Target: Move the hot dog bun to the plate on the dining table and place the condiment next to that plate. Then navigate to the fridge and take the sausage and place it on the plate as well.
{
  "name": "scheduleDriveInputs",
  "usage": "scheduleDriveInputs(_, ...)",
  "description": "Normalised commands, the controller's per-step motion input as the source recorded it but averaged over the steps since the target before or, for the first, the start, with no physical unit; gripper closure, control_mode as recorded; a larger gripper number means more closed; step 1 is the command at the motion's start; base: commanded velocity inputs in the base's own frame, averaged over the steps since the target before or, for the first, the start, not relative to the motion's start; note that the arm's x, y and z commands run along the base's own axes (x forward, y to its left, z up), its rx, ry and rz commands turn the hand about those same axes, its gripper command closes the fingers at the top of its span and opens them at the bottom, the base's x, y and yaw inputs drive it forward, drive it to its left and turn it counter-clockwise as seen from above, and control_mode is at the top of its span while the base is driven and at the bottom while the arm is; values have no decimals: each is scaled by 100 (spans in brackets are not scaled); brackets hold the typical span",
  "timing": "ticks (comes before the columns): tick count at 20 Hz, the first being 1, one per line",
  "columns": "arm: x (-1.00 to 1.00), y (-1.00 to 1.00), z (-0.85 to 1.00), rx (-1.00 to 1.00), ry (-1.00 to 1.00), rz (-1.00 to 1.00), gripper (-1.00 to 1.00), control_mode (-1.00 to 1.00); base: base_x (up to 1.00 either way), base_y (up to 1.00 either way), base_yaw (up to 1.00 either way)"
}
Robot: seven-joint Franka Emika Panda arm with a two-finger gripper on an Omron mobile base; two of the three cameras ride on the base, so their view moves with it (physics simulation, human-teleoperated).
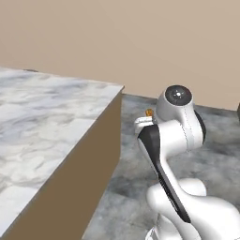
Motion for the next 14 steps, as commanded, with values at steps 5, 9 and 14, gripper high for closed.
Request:
scheduleDriveInputs(5, 0, 0, 0, 0, 0, 0, 100, 100, 96, -100, 1)
scheduleDriveInputs(9, 0, 0, 0, 0, 0, 0, 100, 100, 100, -97, 7)
scheduleDriveInputs(14, 0, 0, 0, 0, 0, 0, 100, 100, 100, -86, 16)
